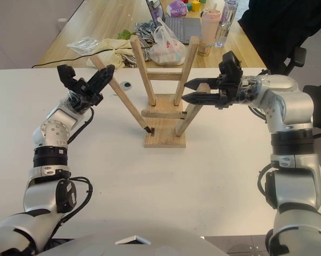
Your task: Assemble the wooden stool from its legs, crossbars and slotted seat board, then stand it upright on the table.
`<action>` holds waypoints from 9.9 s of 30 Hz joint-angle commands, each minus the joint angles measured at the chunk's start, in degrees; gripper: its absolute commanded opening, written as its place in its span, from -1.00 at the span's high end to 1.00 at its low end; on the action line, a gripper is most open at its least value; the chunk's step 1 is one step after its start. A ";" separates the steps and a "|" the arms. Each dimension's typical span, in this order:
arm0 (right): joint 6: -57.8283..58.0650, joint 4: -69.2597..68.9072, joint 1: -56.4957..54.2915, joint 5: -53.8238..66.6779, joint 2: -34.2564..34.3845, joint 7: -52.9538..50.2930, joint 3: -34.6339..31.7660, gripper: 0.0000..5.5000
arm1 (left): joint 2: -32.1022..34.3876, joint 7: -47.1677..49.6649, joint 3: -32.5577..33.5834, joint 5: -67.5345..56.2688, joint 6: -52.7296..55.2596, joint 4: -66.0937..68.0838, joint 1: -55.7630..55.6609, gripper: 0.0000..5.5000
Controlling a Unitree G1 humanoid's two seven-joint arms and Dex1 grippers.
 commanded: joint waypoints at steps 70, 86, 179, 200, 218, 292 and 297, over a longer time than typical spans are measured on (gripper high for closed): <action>-1.13 -7.17 9.64 -0.40 3.02 -5.54 4.57 0.21 | 30.27 -35.91 -51.82 36.93 2.16 1.26 -32.35 0.27; -1.06 -7.94 9.79 0.12 3.51 -6.07 5.11 0.21 | 25.62 -35.64 -49.37 39.85 6.13 -7.63 -27.86 0.27; 7.80 3.16 -20.65 -24.83 5.20 4.58 28.92 0.86 | 15.08 -22.79 -49.11 41.65 12.02 -13.10 -16.74 0.27; 2.51 4.13 -12.75 -31.94 4.25 4.67 36.12 0.86 | 14.87 -22.15 -48.60 40.69 13.23 -14.68 -16.83 0.27; -1.80 14.15 -10.33 -36.67 7.02 5.20 40.74 0.86 | 13.77 -18.98 -47.33 38.39 15.63 -19.67 -15.60 0.27; 21.30 -14.23 -16.67 -13.88 4.63 -7.61 5.61 0.36 | 18.59 -8.47 -34.36 37.69 4.13 -15.05 -7.72 -0.16; 23.29 -7.84 -16.57 -10.84 7.03 -31.05 -21.40 0.40 | 15.32 10.31 -17.29 34.54 14.37 -34.20 9.13 0.13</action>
